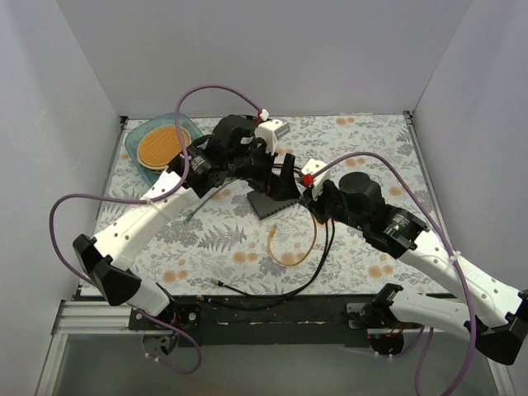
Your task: Insert the plug into the switch port
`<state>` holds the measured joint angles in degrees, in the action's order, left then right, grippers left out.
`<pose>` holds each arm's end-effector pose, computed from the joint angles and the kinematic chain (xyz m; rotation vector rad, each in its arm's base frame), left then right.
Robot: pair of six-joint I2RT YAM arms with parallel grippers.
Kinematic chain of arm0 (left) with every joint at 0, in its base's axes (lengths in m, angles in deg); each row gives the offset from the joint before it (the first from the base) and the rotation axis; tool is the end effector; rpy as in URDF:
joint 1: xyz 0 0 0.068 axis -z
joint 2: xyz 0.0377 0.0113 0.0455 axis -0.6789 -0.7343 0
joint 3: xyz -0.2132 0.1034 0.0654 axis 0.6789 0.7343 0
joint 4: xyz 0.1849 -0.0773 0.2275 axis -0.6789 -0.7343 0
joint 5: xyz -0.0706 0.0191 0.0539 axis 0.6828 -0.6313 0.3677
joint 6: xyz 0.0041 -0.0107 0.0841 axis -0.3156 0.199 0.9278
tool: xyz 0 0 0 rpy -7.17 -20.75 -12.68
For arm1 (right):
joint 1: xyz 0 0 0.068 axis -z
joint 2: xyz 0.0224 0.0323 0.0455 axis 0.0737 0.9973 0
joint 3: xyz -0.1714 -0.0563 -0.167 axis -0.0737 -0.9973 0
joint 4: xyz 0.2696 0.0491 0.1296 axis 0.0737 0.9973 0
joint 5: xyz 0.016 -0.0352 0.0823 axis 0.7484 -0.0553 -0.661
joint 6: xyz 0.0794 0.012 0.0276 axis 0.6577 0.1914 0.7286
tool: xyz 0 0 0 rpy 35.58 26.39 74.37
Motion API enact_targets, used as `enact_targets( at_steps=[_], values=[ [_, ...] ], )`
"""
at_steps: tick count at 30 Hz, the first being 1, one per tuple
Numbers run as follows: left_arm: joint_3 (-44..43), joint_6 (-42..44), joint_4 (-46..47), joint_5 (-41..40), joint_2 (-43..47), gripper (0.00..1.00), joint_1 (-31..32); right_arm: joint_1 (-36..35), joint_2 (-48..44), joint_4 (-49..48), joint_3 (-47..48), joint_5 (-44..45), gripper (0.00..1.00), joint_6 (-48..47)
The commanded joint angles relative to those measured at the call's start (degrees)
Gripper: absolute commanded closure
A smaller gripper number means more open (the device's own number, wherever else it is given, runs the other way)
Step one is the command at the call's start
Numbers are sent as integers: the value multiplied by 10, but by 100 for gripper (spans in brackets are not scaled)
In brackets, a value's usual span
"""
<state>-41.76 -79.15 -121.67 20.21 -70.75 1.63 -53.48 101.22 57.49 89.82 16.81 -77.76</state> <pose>0.2589 -0.2961 0.3673 0.1087 2.5577 -1.2634 0.2076 0.2350 0.3327 -0.9740 1.6801 0.3729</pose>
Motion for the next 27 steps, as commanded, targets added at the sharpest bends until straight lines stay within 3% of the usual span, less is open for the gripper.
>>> enact_targets(
  at_steps=[1,6,9,13,16,17,21,25,27],
  values=[
    [27,-61,102,-82,62,5,2,0,-48,-108,-41,10,99,114],
    [97,-94,191,-90,100,6,2,0,-81,-166,-66,18,99,253],
    [123,-105,244,-48,111,12,1,0,-85,-183,-69,6,99,292],
    [128,-122,276,-21,97,26,2,0,-78,-176,-59,8,99,313],
    [128,-131,293,1,83,39,2,0,-74,-169,-54,17,99,315],
    [129,-133,295,5,83,51,1,0,-74,-167,-53,19,99,316],
    [135,-137,308,6,83,78,1,0,-80,-166,-57,31,99,325],
    [138,-137,314,27,81,82,1,0,-81,-168,-63,47,99,340],
    [140,-136,314,31,79,74,1,0,-83,-178,-66,48,99,352]
  ],
)
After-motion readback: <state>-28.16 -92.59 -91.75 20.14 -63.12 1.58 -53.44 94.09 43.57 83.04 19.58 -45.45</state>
